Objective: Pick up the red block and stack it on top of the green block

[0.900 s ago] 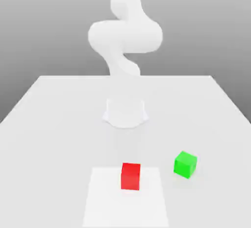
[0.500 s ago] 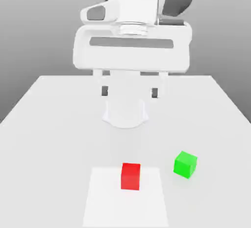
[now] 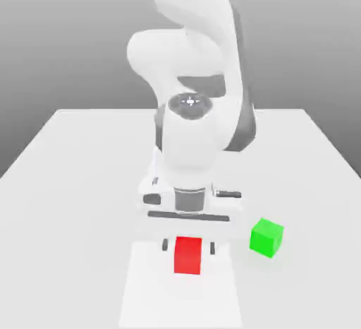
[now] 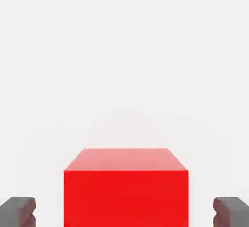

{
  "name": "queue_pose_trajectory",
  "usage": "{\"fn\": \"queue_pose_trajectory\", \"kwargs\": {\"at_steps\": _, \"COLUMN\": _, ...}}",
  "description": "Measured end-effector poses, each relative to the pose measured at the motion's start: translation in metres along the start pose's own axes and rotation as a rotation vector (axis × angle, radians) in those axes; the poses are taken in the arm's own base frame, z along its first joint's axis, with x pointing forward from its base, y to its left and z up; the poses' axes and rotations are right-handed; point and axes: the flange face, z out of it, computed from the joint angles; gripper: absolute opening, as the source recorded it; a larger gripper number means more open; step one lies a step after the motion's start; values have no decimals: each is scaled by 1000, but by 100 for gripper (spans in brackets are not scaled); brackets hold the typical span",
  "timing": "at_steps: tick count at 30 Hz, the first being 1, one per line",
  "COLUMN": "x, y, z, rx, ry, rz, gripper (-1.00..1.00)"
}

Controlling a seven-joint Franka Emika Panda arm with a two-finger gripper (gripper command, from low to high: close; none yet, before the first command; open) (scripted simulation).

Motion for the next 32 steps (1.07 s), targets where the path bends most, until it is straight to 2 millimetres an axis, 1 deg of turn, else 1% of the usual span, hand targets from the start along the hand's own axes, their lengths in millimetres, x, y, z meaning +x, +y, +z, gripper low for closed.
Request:
{"fn": "queue_pose_trajectory", "kwargs": {"at_steps": 5, "x": 0, "y": 0, "z": 2, "rx": 0, "ry": 0, "rz": 0, "gripper": -100}}
{"fn": "queue_pose_trajectory", "kwargs": {"at_steps": 6, "x": 0, "y": 0, "z": -1, "rx": 0, "ry": 1, "rz": 0, "gripper": -100}}
{"fn": "queue_pose_trajectory", "kwargs": {"at_steps": 8, "x": 1, "y": -1, "z": -16, "rx": 1, "ry": 1, "rz": 1, "gripper": -100}}
{"fn": "queue_pose_trajectory", "kwargs": {"at_steps": 13, "x": -1, "y": -1, "z": -59, "rx": 0, "ry": 1, "rz": -2, "gripper": -100}}
{"fn": "queue_pose_trajectory", "kwargs": {"at_steps": 14, "x": -16, "y": -10, "z": -66, "rx": 2, "ry": 0, "rz": -46, "gripper": -100}}
{"fn": "queue_pose_trajectory", "kwargs": {"at_steps": 15, "x": -35, "y": -20, "z": -72, "rx": 3, "ry": -1, "rz": -105, "gripper": -100}}
{"fn": "queue_pose_trajectory", "kwargs": {"at_steps": 17, "x": -72, "y": -36, "z": -83, "rx": 4, "ry": -2, "rz": -207, "gripper": -100}}
{"fn": "queue_pose_trajectory", "kwargs": {"at_steps": 20, "x": -136, "y": -51, "z": -96, "rx": 2, "ry": -2, "rz": -381, "gripper": -100}}
{"fn": "queue_pose_trajectory", "kwargs": {"at_steps": 21, "x": -152, "y": -53, "z": -97, "rx": 1, "ry": 0, "rz": -424, "gripper": -100}}
{"fn": "queue_pose_trajectory", "kwargs": {"at_steps": 22, "x": -160, "y": -54, "z": -94, "rx": 0, "ry": 2, "rz": -444, "gripper": -100}}
{"fn": "queue_pose_trajectory", "kwargs": {"at_steps": 23, "x": -163, "y": -55, "z": -89, "rx": -1, "ry": 4, "rz": -454, "gripper": -100}}
{"fn": "queue_pose_trajectory", "kwargs": {"at_steps": 29, "x": -167, "y": -55, "z": -42, "rx": -1, "ry": 4, "rz": -465, "gripper": -100}}
{"fn": "queue_pose_trajectory", "kwargs": {"at_steps": 30, "x": -167, "y": -54, "z": -37, "rx": -1, "ry": 2, "rz": -465, "gripper": 100}}
{"fn": "queue_pose_trajectory", "kwargs": {"at_steps": 32, "x": -167, "y": -54, "z": -37, "rx": -1, "ry": 2, "rz": -465, "gripper": 100}}
